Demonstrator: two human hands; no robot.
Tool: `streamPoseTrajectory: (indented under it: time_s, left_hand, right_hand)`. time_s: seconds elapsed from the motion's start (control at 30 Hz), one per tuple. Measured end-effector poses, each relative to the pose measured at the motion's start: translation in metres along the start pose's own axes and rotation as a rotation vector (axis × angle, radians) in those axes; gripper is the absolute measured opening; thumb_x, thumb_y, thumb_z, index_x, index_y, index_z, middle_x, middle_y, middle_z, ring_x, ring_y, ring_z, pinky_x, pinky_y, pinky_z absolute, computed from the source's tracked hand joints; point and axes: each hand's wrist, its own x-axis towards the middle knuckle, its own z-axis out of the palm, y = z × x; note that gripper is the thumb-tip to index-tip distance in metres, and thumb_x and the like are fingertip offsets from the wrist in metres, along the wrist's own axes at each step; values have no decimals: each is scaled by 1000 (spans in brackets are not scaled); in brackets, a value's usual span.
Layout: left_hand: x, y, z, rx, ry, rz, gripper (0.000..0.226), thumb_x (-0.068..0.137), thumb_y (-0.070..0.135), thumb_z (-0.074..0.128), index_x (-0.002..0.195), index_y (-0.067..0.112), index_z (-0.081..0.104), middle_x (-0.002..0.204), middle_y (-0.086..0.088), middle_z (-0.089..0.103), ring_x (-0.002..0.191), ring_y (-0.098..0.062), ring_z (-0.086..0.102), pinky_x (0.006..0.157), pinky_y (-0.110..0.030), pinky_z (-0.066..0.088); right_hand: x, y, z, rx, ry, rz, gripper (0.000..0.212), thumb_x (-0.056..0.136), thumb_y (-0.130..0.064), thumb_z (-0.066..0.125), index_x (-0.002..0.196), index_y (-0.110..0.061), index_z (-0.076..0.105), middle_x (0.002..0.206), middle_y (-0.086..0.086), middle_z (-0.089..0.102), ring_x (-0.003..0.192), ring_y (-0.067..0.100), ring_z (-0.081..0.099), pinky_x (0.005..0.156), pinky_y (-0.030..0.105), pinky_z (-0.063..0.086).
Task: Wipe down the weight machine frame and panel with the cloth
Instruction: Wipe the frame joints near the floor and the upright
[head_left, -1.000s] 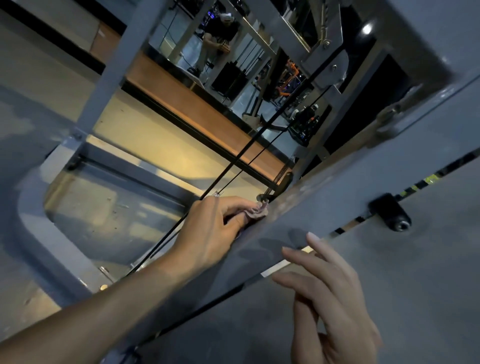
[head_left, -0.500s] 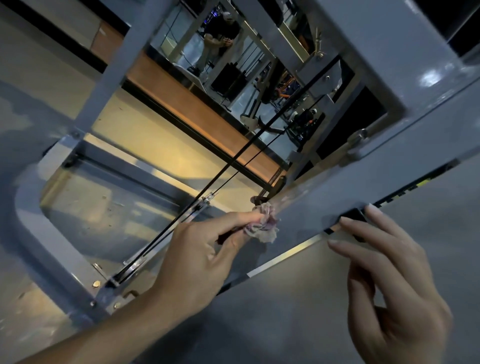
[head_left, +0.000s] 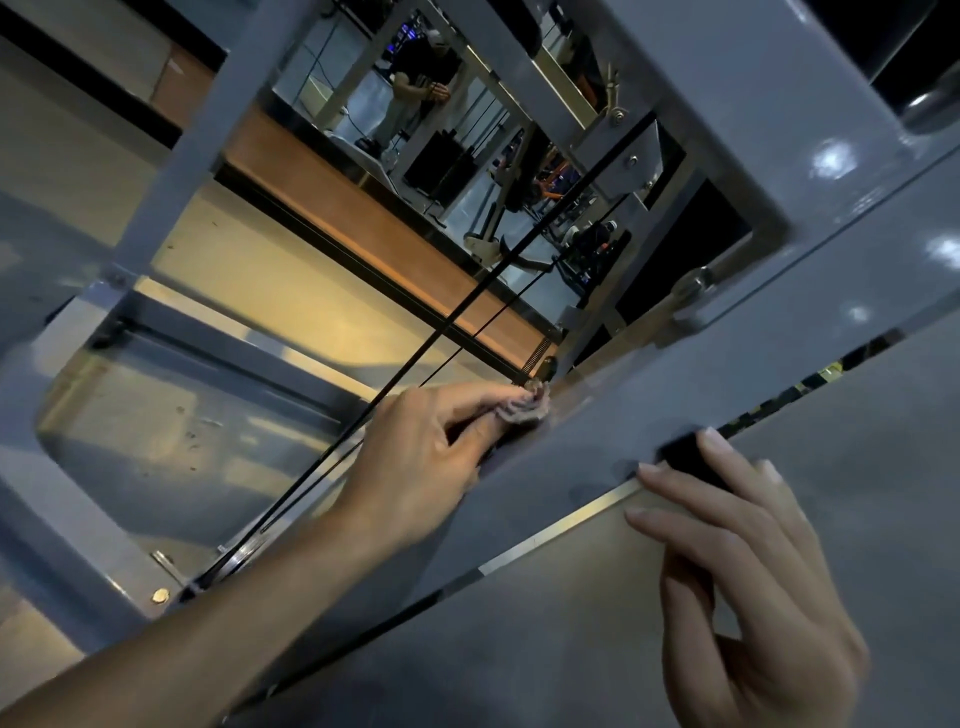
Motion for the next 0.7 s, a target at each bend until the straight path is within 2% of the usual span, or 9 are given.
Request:
streamPoseTrajectory:
  time_s: [0.07,0.17,0.27,0.3,0.37,0.47,0.57,0.63,0.7]
  left_hand:
    - [3,9,1,-61,-27,12,29,100,23,66,124,38,73,114,25,73,98,-22,75,80,-51,63]
    - [-27,16,-6,-87,15,131,30,98,21,68,123,36,72,111,24,74,95,-13,76,78,-35,63]
    - [-50,11,-13,-14,44,127,30,96,41,63,123,52,69,101,19,77,69,-35,72,53,-54,58]
    - [-47,6,-14,12,58,106,31,94,43,62,123,55,67,99,21,77,68,-35,71,51,-55,56]
    - [-29,-2,-11,53,54,81,33,95,36,66,122,55,67,101,29,74,76,-21,74,55,-47,59]
    - [1,-21,-3,58,-9,-33,27,99,17,67,116,36,77,101,30,74,94,4,71,77,-25,60]
    - [7,-36,-1,34,-41,-171,27,98,11,67,106,33,79,97,31,74,96,12,68,78,-10,50]
    - [0,-31,-1,13,-10,-166,32,97,9,67,104,38,77,95,35,73,97,11,69,77,-8,51]
    - [4,-12,0,-7,-4,-91,30,98,13,67,112,37,76,102,30,74,98,2,72,80,-22,61]
  right_hand:
    - [0,-1,-2,10,0,6,33,87,8,51,82,-10,77,112,0,73,135,22,57,114,49,40]
    - [0,-3,-2,13,1,24,34,89,7,51,81,-14,77,111,-4,73,134,19,57,115,46,39]
    - [1,-6,1,17,26,30,36,91,2,48,79,-17,76,110,-7,73,134,17,57,115,44,39]
    - [2,-7,2,12,28,33,36,90,1,47,78,-17,75,110,-8,73,134,17,57,116,44,38]
    - [3,-7,2,13,26,30,35,91,-2,47,79,-18,75,110,-8,73,134,17,56,116,45,38]
    - [3,-7,2,29,20,23,33,93,-3,48,83,-18,75,110,-8,73,135,19,56,115,48,38]
    - [3,-6,0,48,31,16,34,94,-3,47,82,-16,76,109,-6,74,134,22,58,113,52,41]
    - [2,-5,0,56,35,15,34,93,-2,47,82,-15,76,109,-5,74,133,22,58,112,54,42]
    - [2,-5,1,53,47,25,34,93,-1,47,81,-15,76,108,-5,74,134,22,58,112,54,42]
